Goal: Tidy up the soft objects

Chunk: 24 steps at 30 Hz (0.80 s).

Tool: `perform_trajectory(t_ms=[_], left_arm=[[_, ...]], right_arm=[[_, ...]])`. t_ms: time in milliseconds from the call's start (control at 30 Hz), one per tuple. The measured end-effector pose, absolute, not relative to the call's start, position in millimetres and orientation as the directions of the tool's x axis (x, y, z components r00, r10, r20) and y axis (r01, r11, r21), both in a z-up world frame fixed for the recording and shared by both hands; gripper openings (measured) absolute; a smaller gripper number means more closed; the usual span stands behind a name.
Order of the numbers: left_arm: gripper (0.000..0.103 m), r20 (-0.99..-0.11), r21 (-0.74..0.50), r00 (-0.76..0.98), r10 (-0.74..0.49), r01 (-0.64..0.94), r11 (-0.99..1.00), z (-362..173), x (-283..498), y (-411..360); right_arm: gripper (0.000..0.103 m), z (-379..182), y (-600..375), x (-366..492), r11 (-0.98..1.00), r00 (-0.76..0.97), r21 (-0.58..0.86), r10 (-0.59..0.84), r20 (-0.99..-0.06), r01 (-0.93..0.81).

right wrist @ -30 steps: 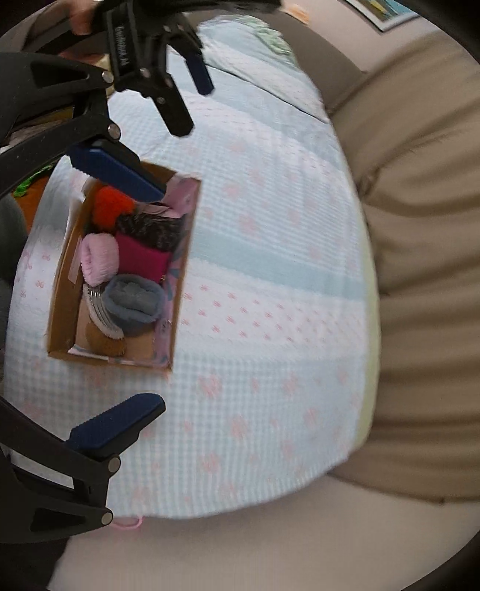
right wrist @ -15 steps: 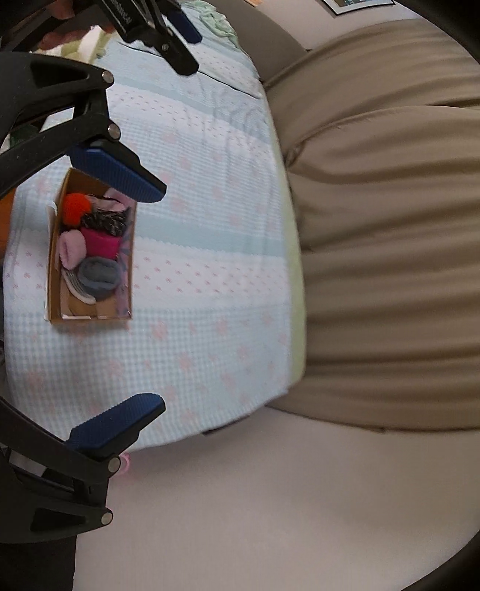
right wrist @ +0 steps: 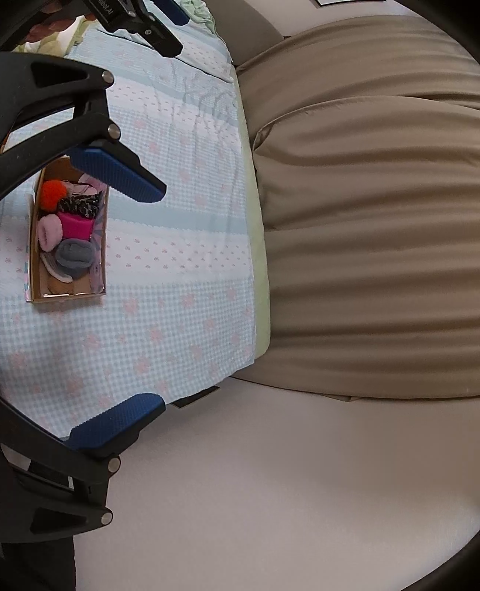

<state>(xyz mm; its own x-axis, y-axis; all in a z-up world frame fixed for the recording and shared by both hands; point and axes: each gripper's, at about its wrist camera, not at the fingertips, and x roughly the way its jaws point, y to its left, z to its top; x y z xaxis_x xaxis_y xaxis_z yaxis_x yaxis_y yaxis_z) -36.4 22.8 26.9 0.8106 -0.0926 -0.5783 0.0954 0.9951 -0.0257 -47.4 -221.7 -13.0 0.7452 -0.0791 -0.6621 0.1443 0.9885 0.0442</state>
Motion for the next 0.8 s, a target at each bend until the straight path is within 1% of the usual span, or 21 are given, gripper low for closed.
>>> perform_trajectory(t_ms=[800], left_arm=[[0.103,-0.580,-0.024,0.810,-0.088,0.091,0.996,24.3,-34.4,21.1]], right_arm=[[0.103,-10.3,-225.8,-45.4,0.989,0.755,0.049,-0.075,-0.651,0.139]])
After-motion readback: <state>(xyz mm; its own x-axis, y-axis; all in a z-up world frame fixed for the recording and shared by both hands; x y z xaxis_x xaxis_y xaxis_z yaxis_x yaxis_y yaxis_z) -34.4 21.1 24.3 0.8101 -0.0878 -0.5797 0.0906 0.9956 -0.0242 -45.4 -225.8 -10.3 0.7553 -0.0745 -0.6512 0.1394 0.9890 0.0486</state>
